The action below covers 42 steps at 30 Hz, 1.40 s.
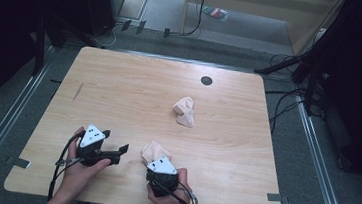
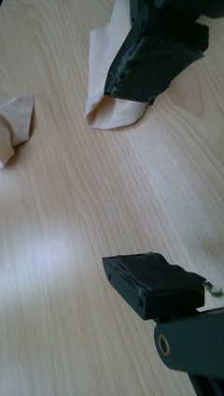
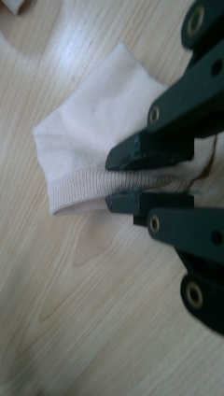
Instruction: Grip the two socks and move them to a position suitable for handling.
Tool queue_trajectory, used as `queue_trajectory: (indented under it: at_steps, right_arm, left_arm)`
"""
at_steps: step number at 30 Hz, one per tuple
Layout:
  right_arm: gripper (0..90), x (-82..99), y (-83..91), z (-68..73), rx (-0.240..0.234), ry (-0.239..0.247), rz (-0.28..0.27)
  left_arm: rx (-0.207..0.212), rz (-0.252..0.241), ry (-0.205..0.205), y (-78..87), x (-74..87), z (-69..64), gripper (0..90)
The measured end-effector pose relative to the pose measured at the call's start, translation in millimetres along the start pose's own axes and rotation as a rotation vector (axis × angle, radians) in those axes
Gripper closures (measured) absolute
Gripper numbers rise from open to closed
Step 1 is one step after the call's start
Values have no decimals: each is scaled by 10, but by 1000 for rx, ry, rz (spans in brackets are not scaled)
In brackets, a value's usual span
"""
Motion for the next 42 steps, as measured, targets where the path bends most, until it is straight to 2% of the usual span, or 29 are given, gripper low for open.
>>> queue_trajectory:
  at_steps: [1, 2, 3, 4, 5, 6, 7, 9, 12, 16, 23, 24, 25, 26, 27, 28, 30, 31, 32, 33, 34, 37, 38, 40, 42]
  right_arm:
    - [830, -17, 15, -24, -10, -15, -5]
    - [840, -69, 56, -82, -28, -70, -26]
    - [840, -69, 56, -82, -28, -70, -26]
    - [840, -94, 75, -108, -38, -96, -36]
    - [840, -140, 109, -164, -51, -135, -56]
    - [838, -214, 170, -260, -86, -226, -73]
    - [838, -214, 170, -260, -86, -226, -73]
    - [830, -273, 212, -366, -119, -303, -89]
    - [819, -277, 227, -466, -128, -331, -80]
    - [813, -250, 192, -424, -163, -348, -65]
    - [845, -242, 185, -382, -171, -343, -68]
    - [845, -268, 209, -411, -184, -376, -88]
    - [845, -268, 209, -411, -184, -376, -88]
    - [843, -302, 242, -467, -197, -429, -111]
    - [841, -314, 255, -509, -193, -450, -122]
    - [838, -322, 267, -557, -186, -470, -131]
    - [835, -325, 282, -660, -176, -510, -140]
    - [835, -325, 282, -660, -176, -510, -140]
    - [835, -318, 299, -762, -163, -546, -151]
    - [835, -318, 299, -762, -163, -546, -151]
    - [835, -313, 304, -809, -164, -568, -150]
    - [835, -290, 289, -912, -176, -618, -143]
    - [835, -272, 277, -943, -195, -645, -135]
    - [835, -267, 271, -947, -204, -653, -130]
    - [835, -263, 268, -938, -216, -658, -119]
  left_arm:
    - [2, -1, 1, -4, 1, -5, 161]
    - [9, 1, 0, -9, 4, -12, 162]
    - [9, 1, 0, -9, 4, -12, 162]
    - [15, 2, 3, -11, 5, -17, 162]
    - [23, 2, 12, -12, 3, -24, 164]
    - [33, -2, 15, -16, 0, -39, 184]
    - [33, -2, 15, -16, 0, -39, 190]
    - [41, 3, 10, -26, 5, -60, 193]
    - [52, 13, 0, -49, 21, -95, 194]
    - [62, 19, -8, -69, 36, -134, 194]
    - [84, 32, -12, -87, 55, -175, 203]
    - [93, 31, -17, -98, 59, -207, 218]
    - [93, 31, -17, -98, 59, -207, 226]
    - [114, 34, -21, -127, 68, -277, 238]
    - [114, 34, -21, -127, 68, -277, 253]
    - [126, 47, -30, -170, 82, -345, 276]
    - [121, 71, -52, -235, 102, -423, 312]
    - [121, 71, -52, -235, 102, -423, 327]
    - [109, 104, -74, -308, 125, -495, 347]
    - [109, 104, -74, -308, 125, -495, 372]
    - [108, 118, -84, -342, 136, -526, 372]
    - [112, 158, -114, -446, 160, -626, 446]
    - [111, 174, -122, -485, 164, -649, 478]
    - [119, 185, -101, -549, 158, -659, 493]
    - [112, 180, -80, -601, 149, -651, 554]
Point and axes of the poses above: each handheld gripper's, and its own axes: y roughly backward along the jaws, x roughly out of its underside, z roughly to its left, the point moved 3 cm from there along -y, roughly forward along the jaws, and after that the axes turned 12 degrees about -z, right-handed, at the moved point
